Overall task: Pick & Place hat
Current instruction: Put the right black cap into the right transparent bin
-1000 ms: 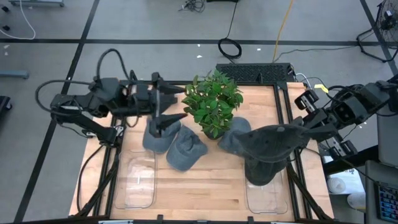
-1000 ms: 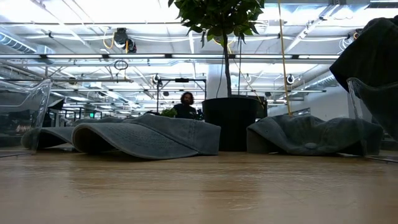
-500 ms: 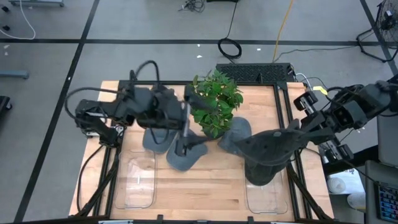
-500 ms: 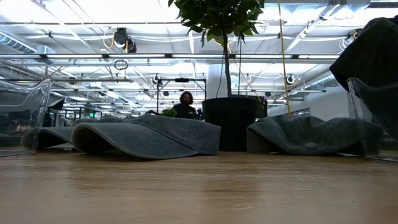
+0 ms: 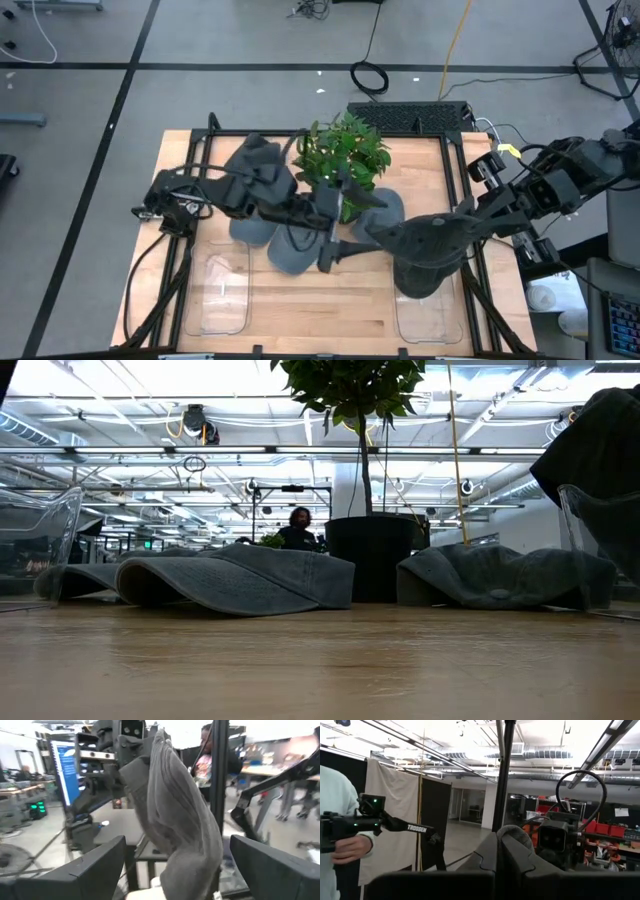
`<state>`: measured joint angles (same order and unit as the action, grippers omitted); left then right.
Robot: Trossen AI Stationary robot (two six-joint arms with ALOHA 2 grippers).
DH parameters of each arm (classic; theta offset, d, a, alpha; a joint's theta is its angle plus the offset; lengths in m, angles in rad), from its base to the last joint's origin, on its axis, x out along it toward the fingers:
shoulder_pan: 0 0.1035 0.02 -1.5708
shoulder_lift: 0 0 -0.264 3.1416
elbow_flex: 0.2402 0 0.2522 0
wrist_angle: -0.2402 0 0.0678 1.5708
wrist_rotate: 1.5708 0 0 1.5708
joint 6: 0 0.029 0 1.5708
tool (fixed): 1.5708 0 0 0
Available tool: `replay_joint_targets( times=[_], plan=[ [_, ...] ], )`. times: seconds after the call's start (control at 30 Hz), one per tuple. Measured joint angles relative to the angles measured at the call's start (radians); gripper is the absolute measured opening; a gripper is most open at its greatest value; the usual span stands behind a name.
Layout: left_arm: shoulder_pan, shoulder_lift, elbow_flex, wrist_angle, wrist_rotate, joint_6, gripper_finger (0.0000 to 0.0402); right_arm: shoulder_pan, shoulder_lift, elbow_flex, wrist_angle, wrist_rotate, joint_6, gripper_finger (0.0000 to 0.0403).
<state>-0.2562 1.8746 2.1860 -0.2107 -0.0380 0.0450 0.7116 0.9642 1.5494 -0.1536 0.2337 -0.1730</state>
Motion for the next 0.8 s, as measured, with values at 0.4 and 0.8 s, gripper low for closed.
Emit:
replay_joint_targets(
  times=[0.4,0.8],
  plan=[
    [0.0,0.025,0.0,0.053,0.055,-0.13,0.0272,0.0,0.023,0.0,-0.007,0.0,0.003,0.0],
    [0.005,0.025,0.0,0.085,0.093,-0.196,0.0012,0.0,0.048,0.0,-0.004,0.03,0.004,0.0]
  ],
)
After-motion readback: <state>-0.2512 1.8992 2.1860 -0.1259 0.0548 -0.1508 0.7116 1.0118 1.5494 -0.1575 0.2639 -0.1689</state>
